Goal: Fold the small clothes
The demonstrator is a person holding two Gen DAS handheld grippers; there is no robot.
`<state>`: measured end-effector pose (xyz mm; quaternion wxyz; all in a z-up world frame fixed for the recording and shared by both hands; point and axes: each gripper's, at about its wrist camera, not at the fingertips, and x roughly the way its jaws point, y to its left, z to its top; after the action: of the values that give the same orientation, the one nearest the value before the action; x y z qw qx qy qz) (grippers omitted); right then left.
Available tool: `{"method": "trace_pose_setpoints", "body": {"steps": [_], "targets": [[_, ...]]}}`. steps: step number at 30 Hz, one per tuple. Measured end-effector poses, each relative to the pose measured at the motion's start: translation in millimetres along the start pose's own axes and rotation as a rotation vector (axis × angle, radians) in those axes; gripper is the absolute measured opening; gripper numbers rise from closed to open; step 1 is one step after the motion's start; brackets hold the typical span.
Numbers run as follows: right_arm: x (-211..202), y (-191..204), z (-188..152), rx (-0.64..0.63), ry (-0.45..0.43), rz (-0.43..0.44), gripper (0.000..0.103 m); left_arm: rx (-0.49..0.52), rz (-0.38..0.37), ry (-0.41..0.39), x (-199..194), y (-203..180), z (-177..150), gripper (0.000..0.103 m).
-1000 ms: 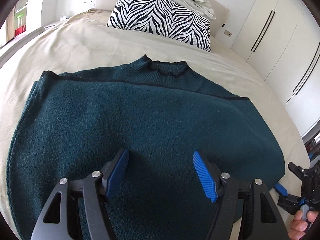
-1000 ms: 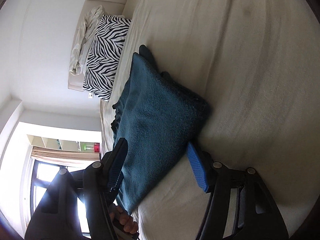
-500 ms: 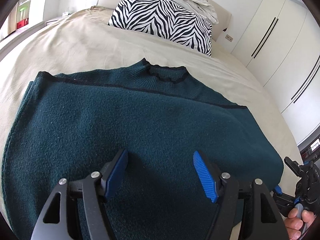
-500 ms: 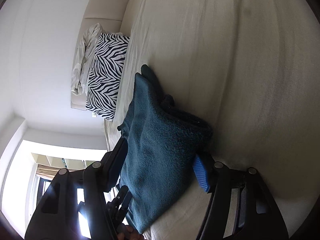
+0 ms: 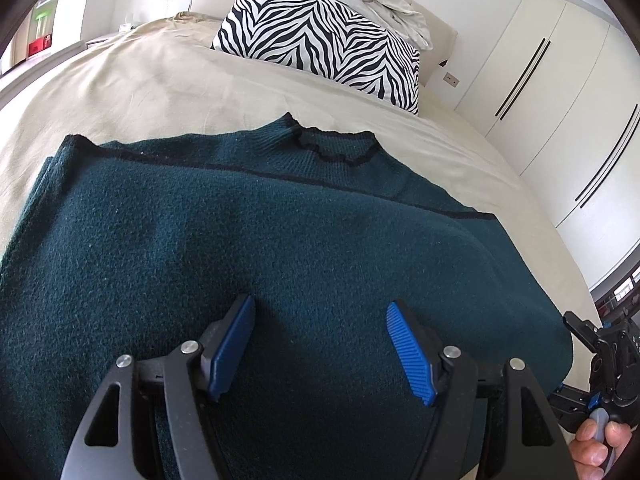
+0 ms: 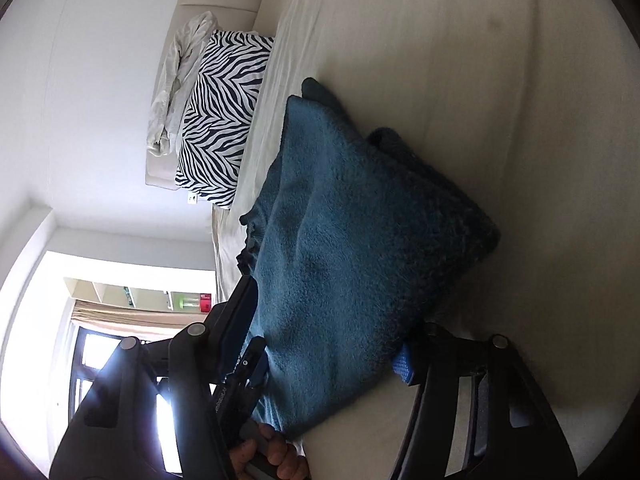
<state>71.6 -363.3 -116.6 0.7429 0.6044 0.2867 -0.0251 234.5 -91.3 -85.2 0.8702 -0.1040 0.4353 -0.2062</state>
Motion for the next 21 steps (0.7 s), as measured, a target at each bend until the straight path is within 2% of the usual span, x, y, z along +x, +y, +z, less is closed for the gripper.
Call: {"method": "trace_pose_setpoints", "body": {"steps": [3, 5, 7, 10, 12, 13, 15, 21], "targets": [[-1, -4, 18, 0.006, -0.094, 0.001, 0.055, -0.023, -0.034, 0.007, -1, 6, 2, 0.070], [3, -10, 30, 0.049, -0.104, 0.003, 0.049, -0.040, -0.049, 0.008, -1, 9, 3, 0.070], [10, -6, 34, 0.026, -0.092, -0.014, 0.046, -0.041, -0.047, 0.004, -1, 9, 3, 0.070], [21, 5, 33, -0.062, -0.057, -0.039, 0.032, -0.028, -0.041, -0.002, -1, 7, 1, 0.070], [25, -3, 37, -0.040, -0.060, -0.042, 0.023, -0.034, -0.050, -0.001, -2, 8, 1, 0.070], [26, -8, 40, -0.018, -0.061, -0.042, 0.013, -0.038, -0.057, 0.001, -2, 9, 1, 0.070], [29, -17, 44, 0.017, -0.050, -0.029, 0.012, -0.038, -0.062, 0.003, -1, 10, 1, 0.070], [31, 9, 43, -0.065, -0.071, -0.097, 0.011, -0.066, -0.082, -0.003, -2, 15, 1, 0.069]]}}
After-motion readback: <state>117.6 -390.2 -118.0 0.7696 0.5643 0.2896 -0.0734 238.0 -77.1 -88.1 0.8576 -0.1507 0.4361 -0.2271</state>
